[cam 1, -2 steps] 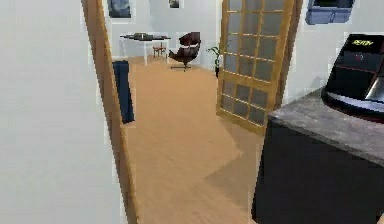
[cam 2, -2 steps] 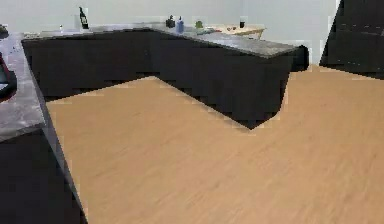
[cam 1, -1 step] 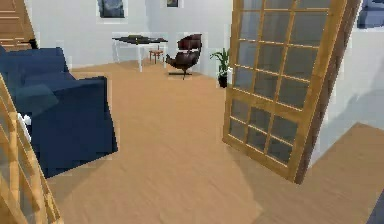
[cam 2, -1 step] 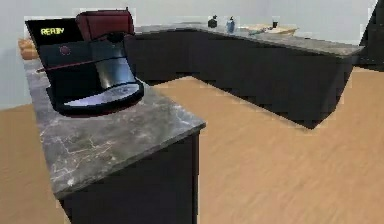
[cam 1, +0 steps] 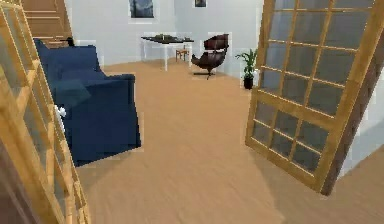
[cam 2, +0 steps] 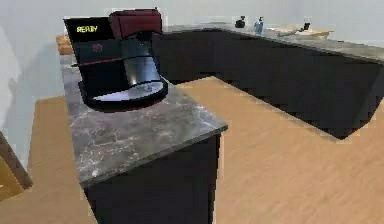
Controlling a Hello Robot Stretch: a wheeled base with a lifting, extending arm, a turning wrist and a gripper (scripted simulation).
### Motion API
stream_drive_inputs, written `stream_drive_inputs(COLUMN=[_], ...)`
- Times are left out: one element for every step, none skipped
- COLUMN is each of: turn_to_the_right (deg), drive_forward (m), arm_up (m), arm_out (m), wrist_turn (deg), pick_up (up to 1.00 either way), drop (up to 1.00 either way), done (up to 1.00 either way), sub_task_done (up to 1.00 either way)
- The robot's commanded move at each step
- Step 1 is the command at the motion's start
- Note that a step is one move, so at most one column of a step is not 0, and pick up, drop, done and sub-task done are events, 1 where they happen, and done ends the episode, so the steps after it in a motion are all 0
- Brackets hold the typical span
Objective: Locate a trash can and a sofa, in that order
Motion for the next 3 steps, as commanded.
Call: stream_drive_inputs(turn_to_the_right=[0.0,-27.0,0.0], drive_forward=[0.55,0.00,0.75], arm_up=[0.00,0.00,0.00], arm_out=[0.00,0.00,0.00], wrist_turn=[0.0,0.0,0.0], pick_up=[0.00,0.00,0.00], drop=[0.00,0.00,0.00], done=[0.00,0.00,0.00], sub_task_done=[0.00,0.00,0.00])
